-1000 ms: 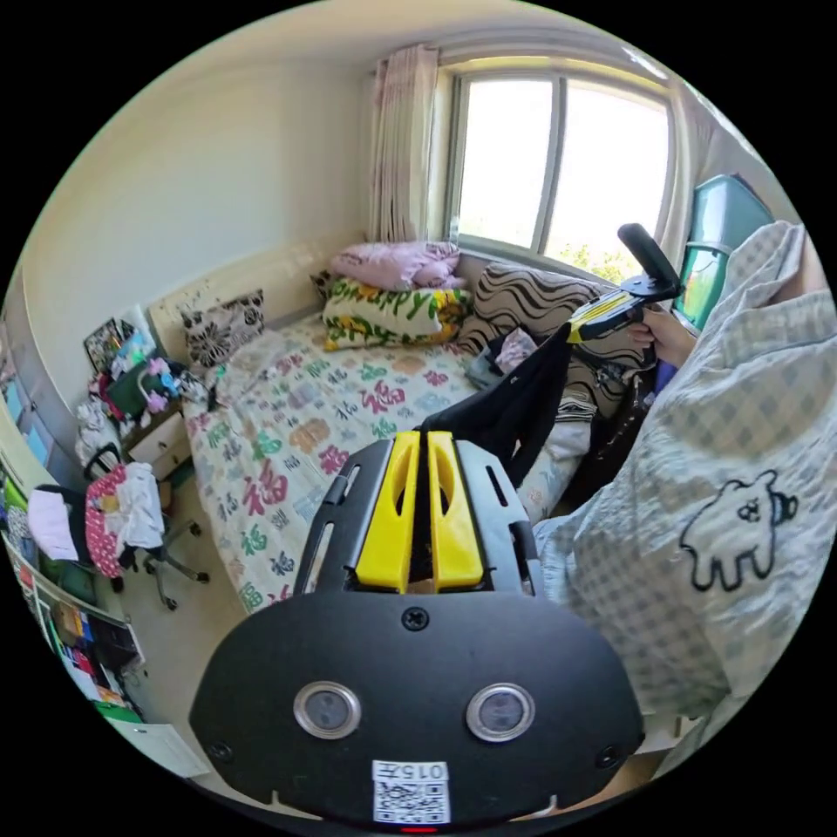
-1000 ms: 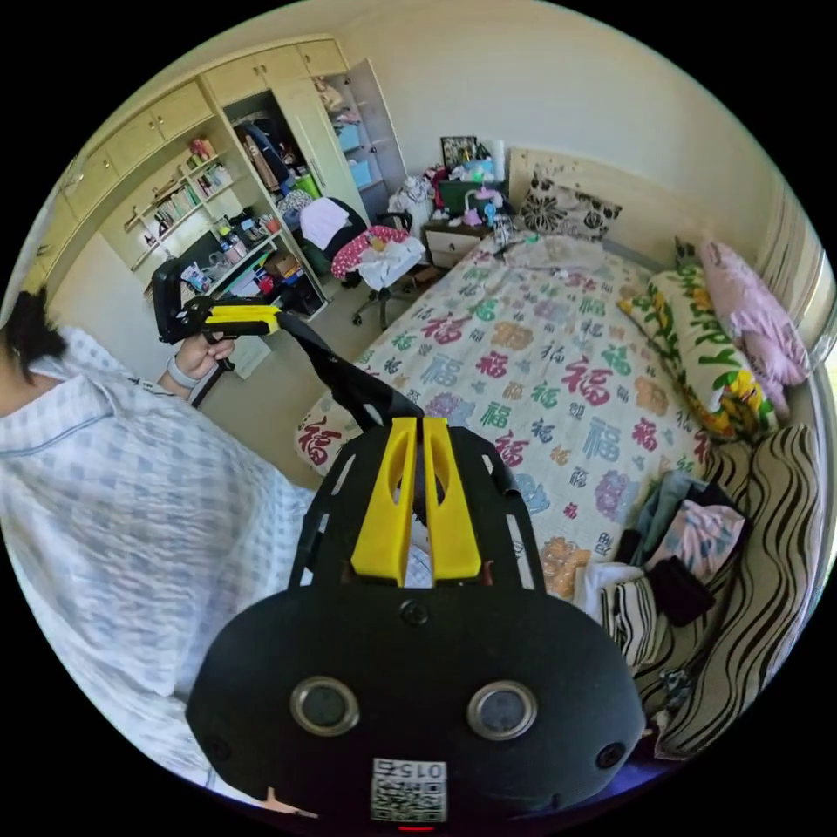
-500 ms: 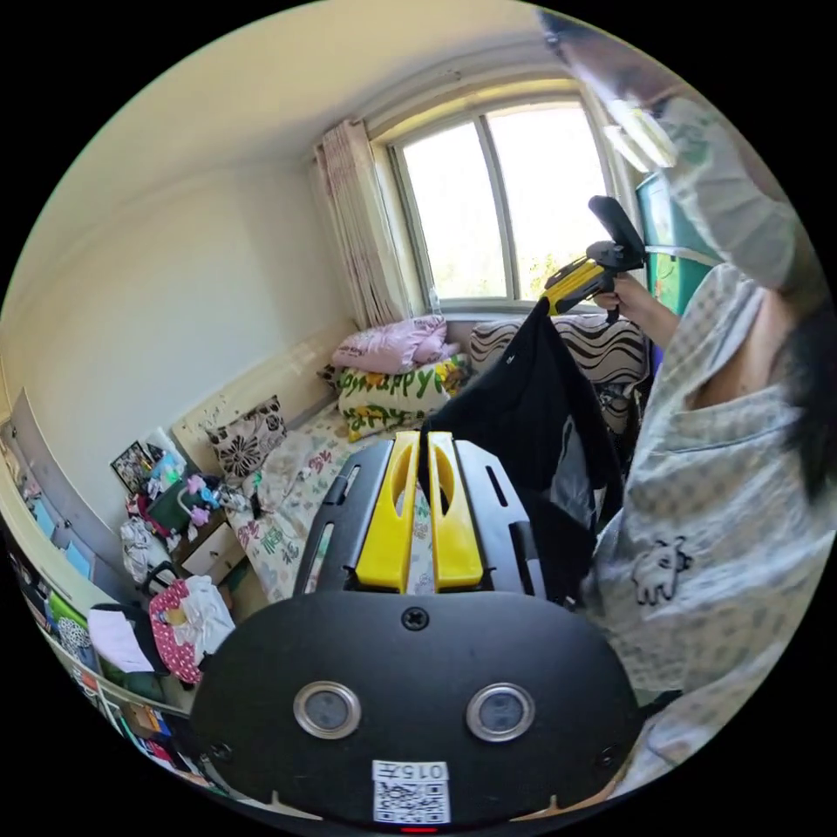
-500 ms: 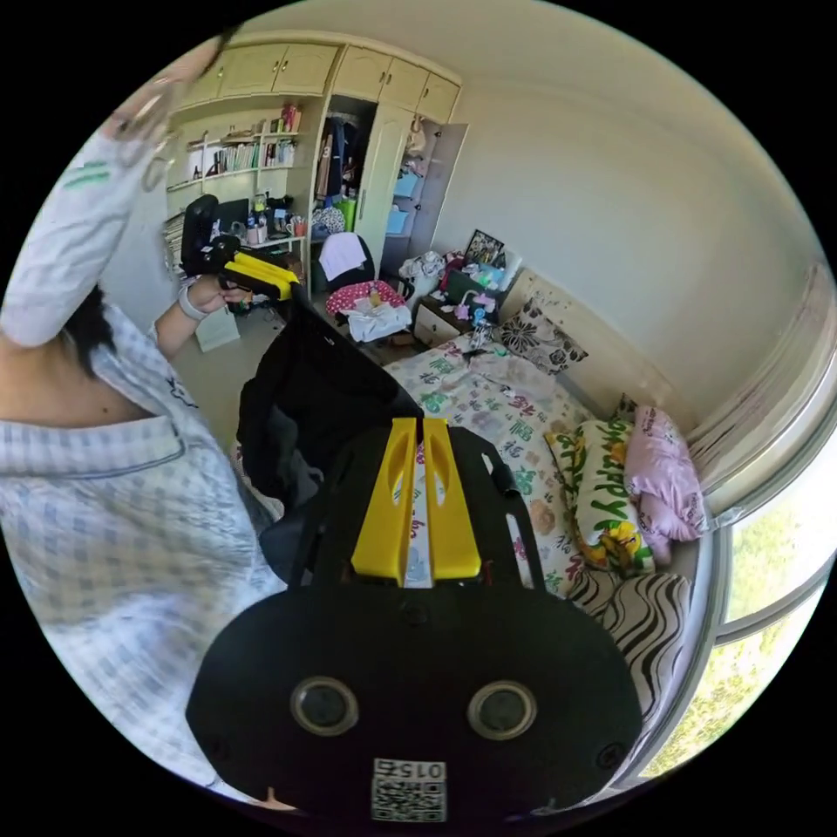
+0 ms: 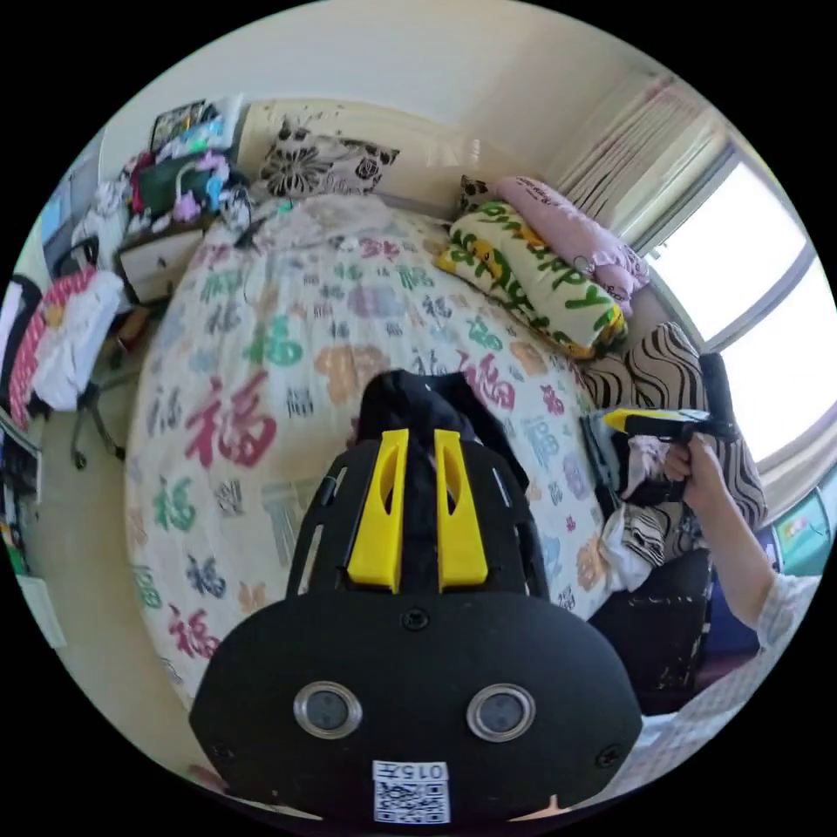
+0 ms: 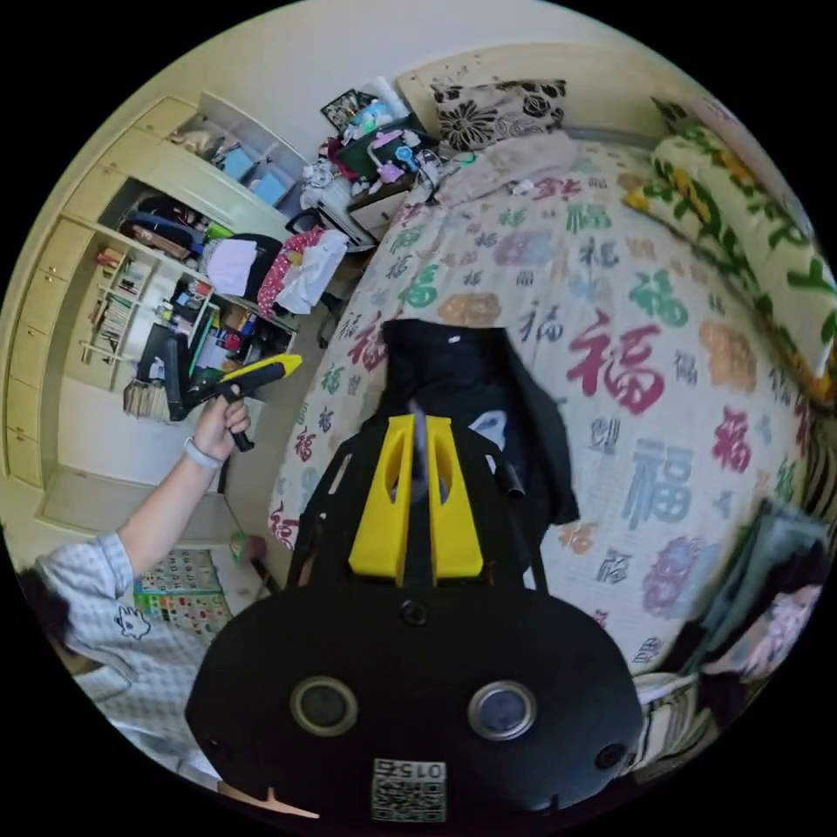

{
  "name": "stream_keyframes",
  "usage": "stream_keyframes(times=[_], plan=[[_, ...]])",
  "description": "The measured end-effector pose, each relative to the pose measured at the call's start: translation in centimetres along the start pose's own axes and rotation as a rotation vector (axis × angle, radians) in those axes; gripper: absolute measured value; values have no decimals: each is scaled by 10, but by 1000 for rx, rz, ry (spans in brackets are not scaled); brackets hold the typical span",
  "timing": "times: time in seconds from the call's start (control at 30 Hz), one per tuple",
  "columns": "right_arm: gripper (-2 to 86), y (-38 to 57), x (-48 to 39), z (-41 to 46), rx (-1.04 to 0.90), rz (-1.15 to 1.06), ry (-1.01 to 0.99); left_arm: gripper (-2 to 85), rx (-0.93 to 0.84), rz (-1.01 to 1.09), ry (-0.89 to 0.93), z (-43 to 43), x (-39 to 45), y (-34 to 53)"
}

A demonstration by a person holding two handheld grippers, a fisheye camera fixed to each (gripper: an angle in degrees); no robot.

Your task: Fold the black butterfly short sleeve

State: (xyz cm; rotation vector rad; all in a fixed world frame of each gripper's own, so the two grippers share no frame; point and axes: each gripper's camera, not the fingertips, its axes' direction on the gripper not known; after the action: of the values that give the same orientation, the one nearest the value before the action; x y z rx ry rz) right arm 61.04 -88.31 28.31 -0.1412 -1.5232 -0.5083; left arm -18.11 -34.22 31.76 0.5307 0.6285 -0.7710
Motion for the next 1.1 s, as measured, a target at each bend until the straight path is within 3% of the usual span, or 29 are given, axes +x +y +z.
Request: stream_keyframes(times=[0.13, 0.23, 0.33, 0.47, 0.6, 0.7, 0.87, 1.1], plan=[[69, 122, 94, 62, -138, 245, -13, 69, -256, -171, 53, 65, -74, 140], [81, 230, 160, 88, -200, 552, -189, 81, -488, -431, 169, 97, -112, 253], [89, 287, 180, 96, -227, 688, -252, 89, -520, -609, 254, 109, -122, 315], [93, 292, 196, 109, -259, 735, -323, 59, -451, -704, 311, 131, -128, 312], [93, 274, 210, 95, -246, 719, -353, 3, -511, -658, 286, 137, -134, 284], [91, 270, 214, 70, -243, 681, -330, -4, -485, -590, 224, 95, -153, 269], [90, 282, 224, 49, -263, 691, -298, -3, -320, -663, 91, -19, -229, 267], [93, 269, 216, 71, -286, 677, -355, -2, -370, -558, -19, -44, -259, 238]])
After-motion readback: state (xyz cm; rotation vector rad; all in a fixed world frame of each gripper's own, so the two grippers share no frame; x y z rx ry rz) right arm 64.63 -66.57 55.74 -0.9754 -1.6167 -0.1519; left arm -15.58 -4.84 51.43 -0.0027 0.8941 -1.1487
